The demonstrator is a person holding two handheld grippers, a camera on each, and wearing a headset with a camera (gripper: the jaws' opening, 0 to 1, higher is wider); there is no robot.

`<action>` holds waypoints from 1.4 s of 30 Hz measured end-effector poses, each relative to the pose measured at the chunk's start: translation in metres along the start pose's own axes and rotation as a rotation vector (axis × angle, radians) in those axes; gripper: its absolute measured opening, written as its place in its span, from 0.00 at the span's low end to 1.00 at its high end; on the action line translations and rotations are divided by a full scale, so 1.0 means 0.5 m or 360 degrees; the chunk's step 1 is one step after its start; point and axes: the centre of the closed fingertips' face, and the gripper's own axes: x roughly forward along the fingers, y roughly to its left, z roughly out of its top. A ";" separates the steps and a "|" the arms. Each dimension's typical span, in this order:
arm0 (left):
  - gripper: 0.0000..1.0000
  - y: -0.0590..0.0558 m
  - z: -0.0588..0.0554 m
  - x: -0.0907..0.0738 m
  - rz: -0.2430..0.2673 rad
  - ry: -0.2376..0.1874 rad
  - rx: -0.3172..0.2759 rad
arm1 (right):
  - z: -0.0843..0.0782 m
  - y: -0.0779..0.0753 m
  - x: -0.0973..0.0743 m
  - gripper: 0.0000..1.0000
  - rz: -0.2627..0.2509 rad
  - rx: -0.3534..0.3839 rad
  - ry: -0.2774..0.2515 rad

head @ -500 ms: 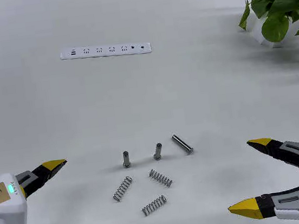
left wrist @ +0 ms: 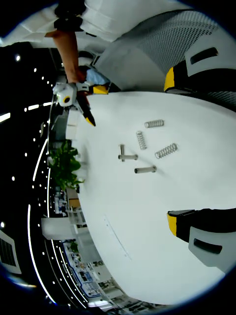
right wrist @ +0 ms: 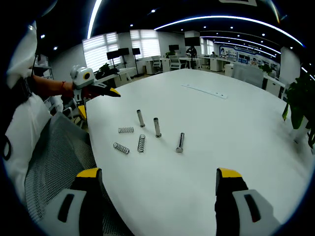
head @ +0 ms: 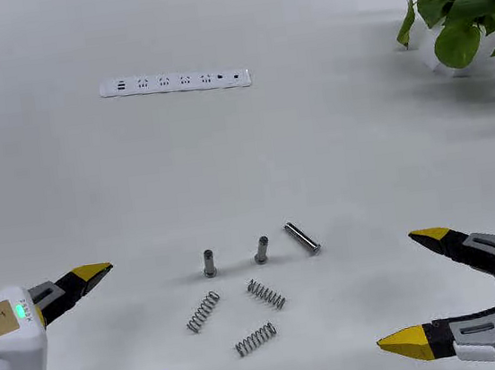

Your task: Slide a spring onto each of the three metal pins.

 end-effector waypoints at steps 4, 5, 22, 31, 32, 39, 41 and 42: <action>1.00 -0.002 0.003 0.002 -0.0005 -0.0001 0.0002 | 0.001 -0.001 0.001 0.96 -0.0001 -0.0001 -0.0002; 1.00 -0.002 0.003 0.002 -0.0006 -0.0001 0.0003 | 0.001 0.000 0.001 0.96 -0.0002 -0.0002 0.0000; 1.00 -0.002 0.011 0.004 -0.0003 -0.0007 0.0006 | 0.008 0.003 0.004 0.96 0.0013 -0.0006 -0.0002; 1.00 -0.003 0.010 -0.001 0.0007 -0.0001 0.0003 | 0.015 0.005 0.013 0.96 0.0036 -0.0013 -0.0010; 1.00 -0.003 0.009 -0.002 0.0008 0.0001 0.0005 | 0.015 0.005 0.015 0.96 0.0038 -0.0014 -0.0007; 1.00 -0.001 0.013 -0.003 0.0012 -0.0015 0.0000 | 0.031 0.004 0.020 0.96 0.0045 -0.0035 0.0006; 1.00 0.000 0.013 -0.002 0.0011 -0.0021 -0.0003 | 0.034 0.000 0.023 0.96 0.0044 -0.0036 0.0014; 1.00 0.000 0.013 -0.002 0.0011 -0.0021 -0.0003 | 0.036 -0.001 0.024 0.95 0.0043 -0.0039 0.0017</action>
